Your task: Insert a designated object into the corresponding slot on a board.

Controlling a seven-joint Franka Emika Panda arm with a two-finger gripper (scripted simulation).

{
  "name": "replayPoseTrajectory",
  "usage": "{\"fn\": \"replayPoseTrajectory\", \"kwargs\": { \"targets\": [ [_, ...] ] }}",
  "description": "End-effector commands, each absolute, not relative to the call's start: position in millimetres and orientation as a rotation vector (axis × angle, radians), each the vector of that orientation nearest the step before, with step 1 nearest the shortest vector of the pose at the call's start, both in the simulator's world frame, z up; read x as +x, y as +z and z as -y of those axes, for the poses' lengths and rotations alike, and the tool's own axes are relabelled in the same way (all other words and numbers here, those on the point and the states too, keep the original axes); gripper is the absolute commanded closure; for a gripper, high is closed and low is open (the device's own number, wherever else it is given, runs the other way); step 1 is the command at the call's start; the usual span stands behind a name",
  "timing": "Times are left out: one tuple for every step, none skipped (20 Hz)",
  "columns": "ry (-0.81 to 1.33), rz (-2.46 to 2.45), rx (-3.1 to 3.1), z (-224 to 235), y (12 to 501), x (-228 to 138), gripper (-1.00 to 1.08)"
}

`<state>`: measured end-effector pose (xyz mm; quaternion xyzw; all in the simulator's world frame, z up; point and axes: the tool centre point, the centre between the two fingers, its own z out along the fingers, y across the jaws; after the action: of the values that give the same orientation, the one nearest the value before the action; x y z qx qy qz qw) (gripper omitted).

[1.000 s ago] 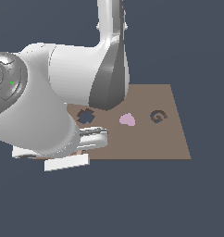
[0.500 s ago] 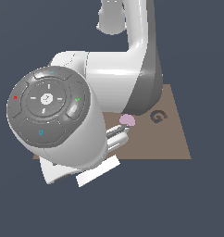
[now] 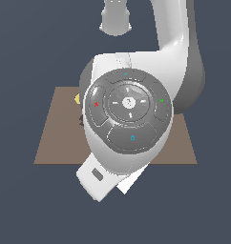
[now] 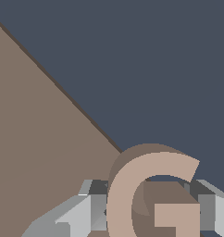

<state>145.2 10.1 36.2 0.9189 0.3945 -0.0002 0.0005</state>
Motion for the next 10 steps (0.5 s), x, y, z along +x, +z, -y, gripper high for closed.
{"fn": "replayPoseTrajectory", "kwargs": {
  "targets": [
    [0.0,-1.358,2.832,-25.9,36.8,142.7,1.08],
    [0.0,-1.405,2.809,-32.2,36.9,141.2,1.08],
    [0.0,-1.451,2.785,-38.6,37.0,139.4,1.08],
    [0.0,-1.499,2.76,-44.9,37.2,137.3,1.08],
    [0.0,-1.546,2.733,-51.3,37.3,135.1,1.08],
    [0.0,-1.593,2.706,-57.7,37.4,132.5,1.08],
    [0.0,-1.641,2.677,-64.1,37.6,129.7,1.08],
    [0.001,-1.689,2.647,-70.5,37.7,126.5,1.08],
    [0.001,-1.737,2.615,-76.9,37.8,123.1,1.08],
    [0.001,-1.786,2.582,-83.2,38.0,119.3,1.08]
  ]
}}
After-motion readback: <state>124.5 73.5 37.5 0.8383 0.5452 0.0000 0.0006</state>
